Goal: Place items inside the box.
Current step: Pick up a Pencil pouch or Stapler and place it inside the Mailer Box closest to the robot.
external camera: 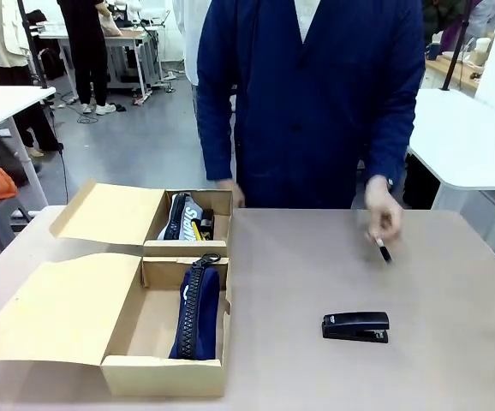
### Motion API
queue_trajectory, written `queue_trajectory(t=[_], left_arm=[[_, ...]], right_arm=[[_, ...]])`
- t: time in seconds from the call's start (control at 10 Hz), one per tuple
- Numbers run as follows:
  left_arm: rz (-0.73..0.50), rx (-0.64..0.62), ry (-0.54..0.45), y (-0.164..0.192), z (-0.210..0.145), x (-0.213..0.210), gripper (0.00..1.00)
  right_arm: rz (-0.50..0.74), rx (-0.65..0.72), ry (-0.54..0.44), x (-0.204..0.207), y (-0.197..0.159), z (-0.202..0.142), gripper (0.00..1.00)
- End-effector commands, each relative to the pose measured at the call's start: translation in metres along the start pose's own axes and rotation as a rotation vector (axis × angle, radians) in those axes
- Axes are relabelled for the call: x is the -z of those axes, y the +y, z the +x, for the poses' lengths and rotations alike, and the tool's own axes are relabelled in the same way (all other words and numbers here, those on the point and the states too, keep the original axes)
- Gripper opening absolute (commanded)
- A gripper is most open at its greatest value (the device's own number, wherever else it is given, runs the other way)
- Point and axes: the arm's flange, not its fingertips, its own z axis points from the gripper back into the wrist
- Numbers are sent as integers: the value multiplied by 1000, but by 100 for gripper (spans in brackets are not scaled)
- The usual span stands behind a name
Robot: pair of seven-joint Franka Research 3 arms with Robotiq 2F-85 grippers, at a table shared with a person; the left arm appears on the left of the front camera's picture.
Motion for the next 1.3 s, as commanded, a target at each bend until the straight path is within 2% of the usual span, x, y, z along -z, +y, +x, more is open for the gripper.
queue_trajectory(t=[0.0, 0.2, 0.4, 0.6, 0.8, 1.0, 1.2], left_arm=[[-23, 17, -14, -1, 0, 0, 100], [-23, 17, -14, -1, 0, 0, 100], [-23, 17, -14, -1, 0, 0, 100], [-23, 17, -14, -1, 0, 0, 100], [-23, 17, -14, -1, 0, 0, 100], [-23, 17, -14, -1, 0, 0, 100], [-23, 17, -14, -1, 0, 0, 100]], right_arm=[[3, -93, 286, 131, 69, 60, 100], [54, -191, 492, 192, 75, 106, 100], [51, -288, 776, 271, 91, 128, 100], [-104, -365, 917, 315, 99, 126, 100], [-116, -420, 1015, 337, 84, 109, 100], [-169, -407, 1099, 360, 64, 88, 100], [-203, -420, 1195, 367, 58, 68, 100]])
